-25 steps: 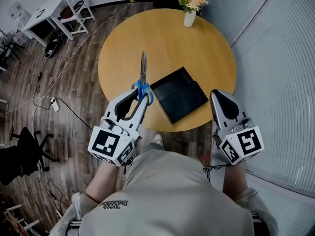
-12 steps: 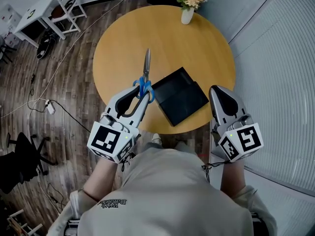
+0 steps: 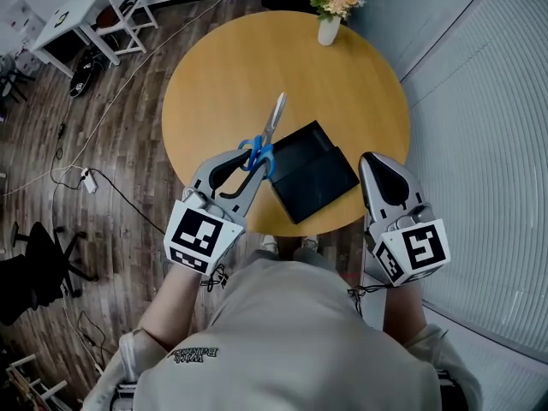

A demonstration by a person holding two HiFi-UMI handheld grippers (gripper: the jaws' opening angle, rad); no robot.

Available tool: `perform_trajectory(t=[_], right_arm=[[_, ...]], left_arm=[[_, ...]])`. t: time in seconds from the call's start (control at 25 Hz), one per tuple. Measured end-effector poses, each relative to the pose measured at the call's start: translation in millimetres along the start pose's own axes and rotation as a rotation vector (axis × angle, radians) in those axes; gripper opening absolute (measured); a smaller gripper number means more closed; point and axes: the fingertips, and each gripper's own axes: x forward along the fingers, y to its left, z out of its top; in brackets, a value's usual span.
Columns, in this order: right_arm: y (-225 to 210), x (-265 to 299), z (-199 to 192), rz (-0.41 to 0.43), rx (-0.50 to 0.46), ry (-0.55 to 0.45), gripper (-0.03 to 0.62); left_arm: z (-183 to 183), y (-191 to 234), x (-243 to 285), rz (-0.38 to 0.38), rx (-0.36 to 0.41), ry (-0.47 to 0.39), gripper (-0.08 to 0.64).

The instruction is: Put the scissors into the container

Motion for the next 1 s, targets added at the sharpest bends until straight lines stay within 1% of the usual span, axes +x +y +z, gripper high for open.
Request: perform_trajectory(t=[0.12, 0.28, 0.4, 0.56, 0.72, 0.84, 1.0], right_arm=[[-15.3, 6.9, -1.5, 0.034, 0.019, -0.01, 0.031], [-22.5, 7.0, -6.9, 0.057, 0.029, -0.005, 0.031], [-28.7, 6.9, -11.1, 0.073, 0.046, 0.001, 0.031], [-37.1, 6.4, -10.7, 0.084, 0.059, -0.011, 0.031], [-47.7, 10.9, -17.9, 0.095, 0.092, -0.012, 0.031], [-54.4, 11.4, -23.8, 0.116, 0.136, -0.017, 0.031], [-64.0, 13.0, -30.0, 0.121, 0.16, -0.013, 0.031]], left_arm=[[-3.8, 8.5, 26.2, 0.021, 0.031, 0.041, 0.092], [-8.3, 9.7, 47.6, 0.008, 0.05, 0.092, 0.092], [-9.2, 8.7, 66.9, 0.01, 0.072, 0.107, 0.092], [-19.6, 10.7, 93.0, -0.002, 0.062, 0.144, 0.092], [-43.5, 11.2, 119.9, -0.032, 0.081, 0.224, 0.092], [-69.0, 5.4, 143.9, -0.074, 0.066, 0.275, 0.092], [-100.3, -0.4, 171.1, -0.116, 0.064, 0.34, 0.092]])
